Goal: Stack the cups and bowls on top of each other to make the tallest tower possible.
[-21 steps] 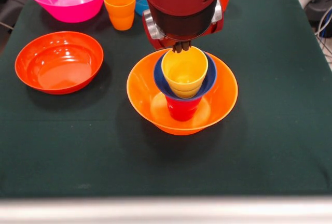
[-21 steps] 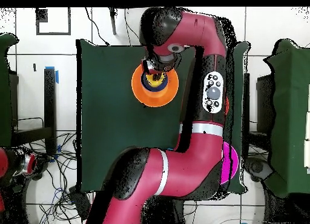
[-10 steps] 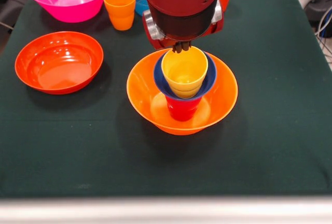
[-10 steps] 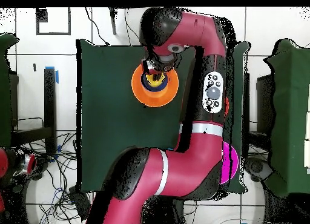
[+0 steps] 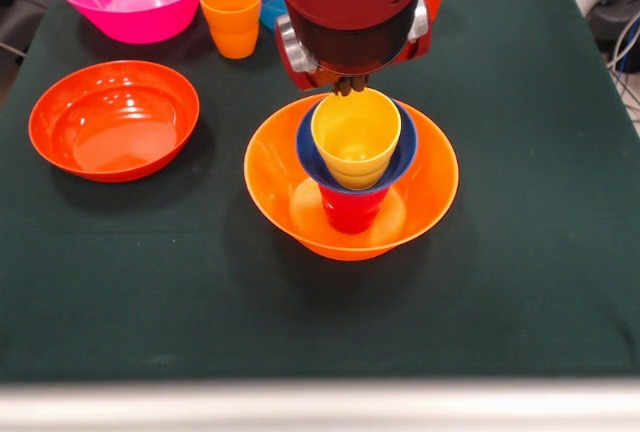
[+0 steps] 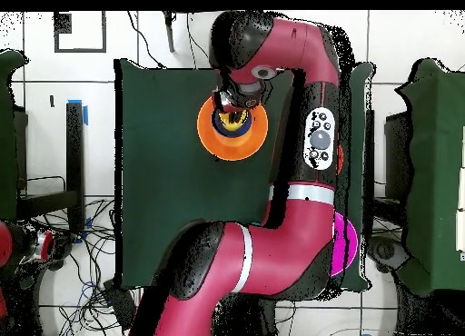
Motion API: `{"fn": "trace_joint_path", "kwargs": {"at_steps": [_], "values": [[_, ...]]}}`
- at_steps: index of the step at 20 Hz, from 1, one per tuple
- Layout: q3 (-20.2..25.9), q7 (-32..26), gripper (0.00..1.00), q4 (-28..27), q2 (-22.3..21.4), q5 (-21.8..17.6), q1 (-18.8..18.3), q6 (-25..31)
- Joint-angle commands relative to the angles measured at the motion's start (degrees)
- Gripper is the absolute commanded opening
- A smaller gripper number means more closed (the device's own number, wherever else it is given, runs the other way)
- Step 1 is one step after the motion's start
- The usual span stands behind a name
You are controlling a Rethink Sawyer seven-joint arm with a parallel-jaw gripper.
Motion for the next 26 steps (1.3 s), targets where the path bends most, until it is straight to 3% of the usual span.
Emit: {"fn": "trace_joint_path", "kwargs": {"at_steps": [1, 15, 21, 26], "values": [[0.8, -1.6, 0.0, 4.8, 0.7, -1.4, 1.4, 7.3], [0.8, -1.0, 0.0, 4.4, 0.6, -1.9, 1.7, 10.1], [-0.6, 0.3, 0.0, 10.2, -2.4, -0.3, 1.3, 5.9], [-2.6, 2.0, 0.0, 21.7, -8.4, 2.1, 0.6, -0.3]]}}
